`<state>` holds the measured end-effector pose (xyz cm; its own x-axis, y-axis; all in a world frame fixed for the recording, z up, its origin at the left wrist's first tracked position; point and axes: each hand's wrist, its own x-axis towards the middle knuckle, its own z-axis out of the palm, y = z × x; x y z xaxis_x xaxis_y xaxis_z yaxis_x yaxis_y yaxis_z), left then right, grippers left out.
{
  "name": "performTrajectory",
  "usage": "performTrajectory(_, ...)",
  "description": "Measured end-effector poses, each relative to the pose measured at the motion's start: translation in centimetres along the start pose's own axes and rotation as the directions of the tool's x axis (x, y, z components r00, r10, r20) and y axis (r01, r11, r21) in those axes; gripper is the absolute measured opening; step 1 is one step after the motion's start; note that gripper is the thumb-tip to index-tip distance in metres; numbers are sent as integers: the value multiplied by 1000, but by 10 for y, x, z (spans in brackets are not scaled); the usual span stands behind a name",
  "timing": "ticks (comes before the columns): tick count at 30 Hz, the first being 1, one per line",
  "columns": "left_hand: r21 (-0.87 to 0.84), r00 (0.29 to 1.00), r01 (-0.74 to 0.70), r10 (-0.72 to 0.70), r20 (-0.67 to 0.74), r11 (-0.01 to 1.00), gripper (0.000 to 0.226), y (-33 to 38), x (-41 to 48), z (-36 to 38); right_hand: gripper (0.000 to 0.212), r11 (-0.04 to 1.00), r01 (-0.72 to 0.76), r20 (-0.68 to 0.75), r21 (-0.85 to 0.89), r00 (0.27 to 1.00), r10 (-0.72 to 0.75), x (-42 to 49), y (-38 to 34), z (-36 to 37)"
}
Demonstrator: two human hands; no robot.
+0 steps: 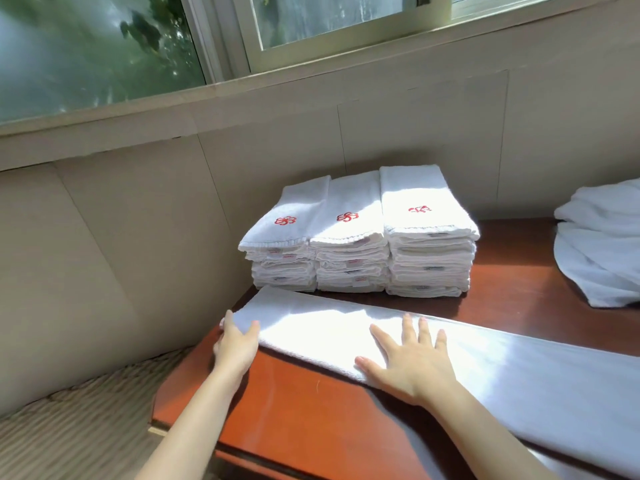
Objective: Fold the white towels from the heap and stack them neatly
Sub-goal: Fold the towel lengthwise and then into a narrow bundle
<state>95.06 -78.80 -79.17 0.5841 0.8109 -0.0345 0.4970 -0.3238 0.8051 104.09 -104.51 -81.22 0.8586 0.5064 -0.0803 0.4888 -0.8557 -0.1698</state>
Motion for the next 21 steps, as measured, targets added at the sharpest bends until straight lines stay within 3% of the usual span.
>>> performTrajectory(1,-193,1000,9,-4,28,981,62,7,-3,5,78,1000,1,4,0,1000,-1,-1,0,-1)
performTrajectory(3,-527,990,138,-93,109,839,53,23,0,10,73,1000,20,7,5,1000,-20,-3,1,-4)
performTrajectory(5,-674,963,269,-216,163,688,43,34,5,13,64,997,68,5,42,998,-68,-8,6,-11)
performTrajectory(6,-677,952,297,-266,154,673,40,39,7,13,58,991,102,-3,86,995,-102,-11,10,-16)
performTrajectory(8,-591,969,206,-246,14,780,40,49,7,15,44,940,155,-39,303,988,-150,-17,23,-27)
performTrajectory(9,-494,986,83,-144,-86,865,41,58,2,17,38,866,139,-53,481,990,-129,-21,30,-33)
performTrajectory(11,-250,962,-251,212,-172,935,43,83,-26,24,31,532,11,-16,847,1000,6,-29,44,-48)
performTrajectory(13,-128,812,-583,579,-75,802,43,110,-68,35,43,90,-128,115,988,985,131,-35,61,-63)
performTrajectory(14,-143,687,-715,726,36,684,41,119,-89,41,52,-83,-174,185,981,972,143,-38,71,-69)
performTrajectory(15,-177,522,-817,835,173,548,36,126,-111,49,61,-217,-201,231,955,965,125,-42,84,-72)
performTrajectory(17,-251,203,-906,869,452,342,24,131,-148,66,78,-400,-211,268,892,959,90,-52,104,-76)
performTrajectory(18,-269,108,-914,823,558,303,21,129,-161,74,81,-427,-194,269,883,955,124,-57,111,-76)
performTrajectory(19,-273,69,-912,772,632,305,21,126,-172,80,80,-386,-166,262,907,942,211,-61,116,-75)
performTrajectory(21,-257,92,-897,720,688,360,24,117,-183,88,71,-151,-183,230,971,886,402,-65,122,-70)
